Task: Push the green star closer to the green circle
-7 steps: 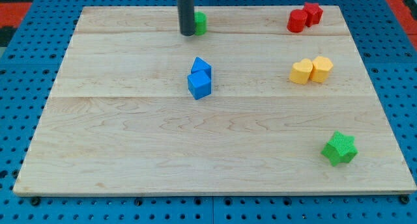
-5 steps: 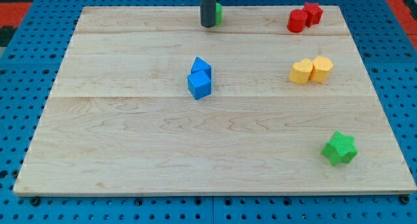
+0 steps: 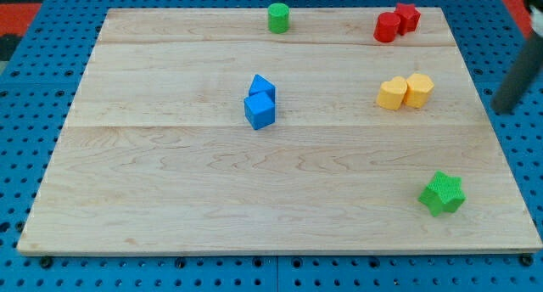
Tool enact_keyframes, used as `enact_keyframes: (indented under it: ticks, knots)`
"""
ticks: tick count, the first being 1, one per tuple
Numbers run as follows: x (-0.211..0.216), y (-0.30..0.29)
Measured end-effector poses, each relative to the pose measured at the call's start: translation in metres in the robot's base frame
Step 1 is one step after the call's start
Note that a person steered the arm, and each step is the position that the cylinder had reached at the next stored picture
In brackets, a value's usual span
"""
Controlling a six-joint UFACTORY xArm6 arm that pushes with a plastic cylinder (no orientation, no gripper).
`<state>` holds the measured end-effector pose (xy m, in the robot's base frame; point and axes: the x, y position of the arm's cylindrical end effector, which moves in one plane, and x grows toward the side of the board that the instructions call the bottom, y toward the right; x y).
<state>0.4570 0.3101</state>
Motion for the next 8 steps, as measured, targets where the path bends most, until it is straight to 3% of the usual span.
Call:
enact_keyframes:
  ticks: [1, 2, 3, 4, 5, 6, 8]
  knots:
    - [0.082, -0.056]
    - [0.103, -0.127]
    - [0.125, -0.155]
    - [0.144, -0.14]
    - [0.142, -0.226]
    - [0.104, -0.258]
    - [0.137, -0.225]
